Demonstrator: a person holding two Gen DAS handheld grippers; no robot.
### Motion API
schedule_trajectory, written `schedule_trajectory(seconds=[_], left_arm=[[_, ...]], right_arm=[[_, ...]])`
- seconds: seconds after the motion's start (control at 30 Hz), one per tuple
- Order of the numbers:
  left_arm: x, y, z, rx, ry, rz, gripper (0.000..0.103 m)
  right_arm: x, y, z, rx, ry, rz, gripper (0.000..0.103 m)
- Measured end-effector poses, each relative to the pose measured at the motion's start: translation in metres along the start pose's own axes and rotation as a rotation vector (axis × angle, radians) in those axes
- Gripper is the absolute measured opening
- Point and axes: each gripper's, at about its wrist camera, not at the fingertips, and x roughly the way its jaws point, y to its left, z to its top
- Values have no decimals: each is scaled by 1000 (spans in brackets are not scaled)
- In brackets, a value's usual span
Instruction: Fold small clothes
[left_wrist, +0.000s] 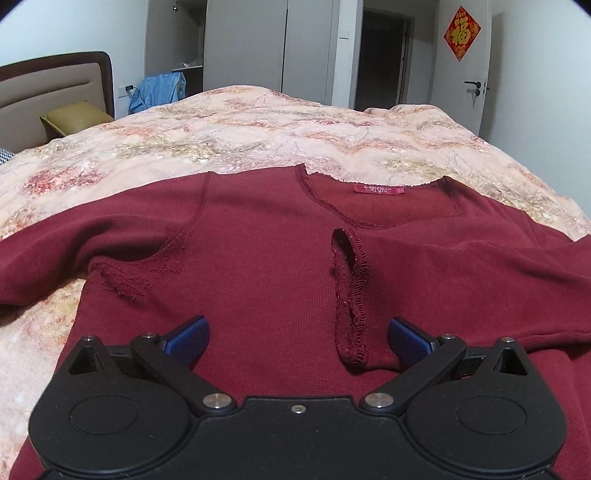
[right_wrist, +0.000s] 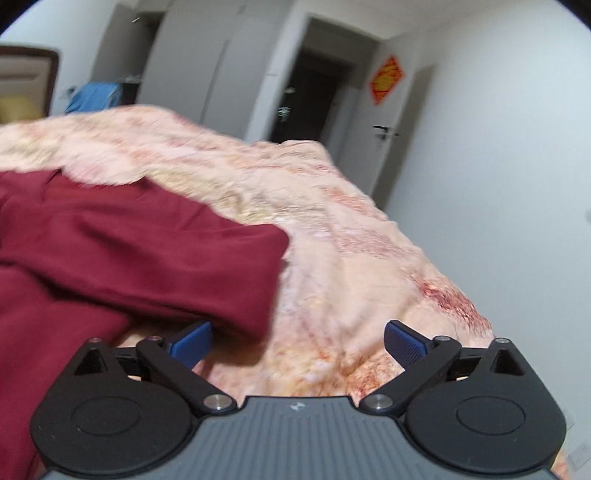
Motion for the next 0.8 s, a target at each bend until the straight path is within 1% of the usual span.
schedule_trajectory(seconds=[0.1,0.17,0.23,0.37,0.43,0.47,0.53,0.6,0.8], left_arm=[[0,3,-2,-19,-13,-15,103],[0,2,-4,-18,-19,-15,103],[0,1,-4,-11,-22,-9,103],[-1,0,-5,-8,-26,-6,103],[0,0,-5,-7,-27,-5,103],[-1,0,-5,-7,-27,-5,103],[-1,0,-5,-6,-28,-6,103],[-1,1,-5,-7,-29,-7,103],[-2,0,-6,-6,-32,-7,103]], right_arm=[[21,2,-3,16,59,-7,103],[23,3,-7,43,63,-8,103],[21,8,-8,31,25,-15,103],[13,7,-6,61,-116,-58,103],[10,4,-5,84,-144,-96,103],[12,2,-5,94,-136,-115,103],[19,-1,-6,114,-94,-158,103],[24,-5,-8,132,-65,-170,103],[25,-1,-16,133,-36,-213,103]])
